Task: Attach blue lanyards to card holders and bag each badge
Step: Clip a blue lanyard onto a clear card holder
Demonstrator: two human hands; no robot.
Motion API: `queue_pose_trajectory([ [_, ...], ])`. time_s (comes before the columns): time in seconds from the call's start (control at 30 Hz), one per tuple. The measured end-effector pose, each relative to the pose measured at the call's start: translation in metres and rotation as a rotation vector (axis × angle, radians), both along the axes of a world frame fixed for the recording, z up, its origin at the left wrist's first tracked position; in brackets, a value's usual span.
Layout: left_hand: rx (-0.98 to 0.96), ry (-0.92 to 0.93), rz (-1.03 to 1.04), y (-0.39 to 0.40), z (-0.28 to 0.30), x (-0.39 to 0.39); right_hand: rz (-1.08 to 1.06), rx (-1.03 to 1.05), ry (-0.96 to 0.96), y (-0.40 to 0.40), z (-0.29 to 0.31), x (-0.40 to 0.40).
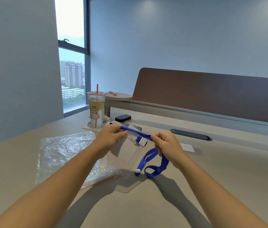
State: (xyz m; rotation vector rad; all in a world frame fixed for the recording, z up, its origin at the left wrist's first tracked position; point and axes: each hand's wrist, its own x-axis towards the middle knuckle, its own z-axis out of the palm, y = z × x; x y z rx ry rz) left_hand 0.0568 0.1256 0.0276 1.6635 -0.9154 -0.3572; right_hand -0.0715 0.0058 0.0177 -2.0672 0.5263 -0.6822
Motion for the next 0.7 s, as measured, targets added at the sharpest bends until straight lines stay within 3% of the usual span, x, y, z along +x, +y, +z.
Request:
queue_pose_trajectory([
  [0.13, -0.070, 0.099, -0.015, -0.002, 0.000, -0.005, -0.044, 0.025, 0.003, -0.001, 0.001, -0.003],
  [0.5, -0.169, 0.275, -0.072, -0.003, -0.006, -0.009, 0.083, 0.054, 0.116, -0.008, 0.000, -0.016],
  [0.7, -0.012, 0.212, -0.252, -0.005, -0.010, -0.007, 0.128, 0.071, 0.277, -0.017, -0.007, -0.026],
])
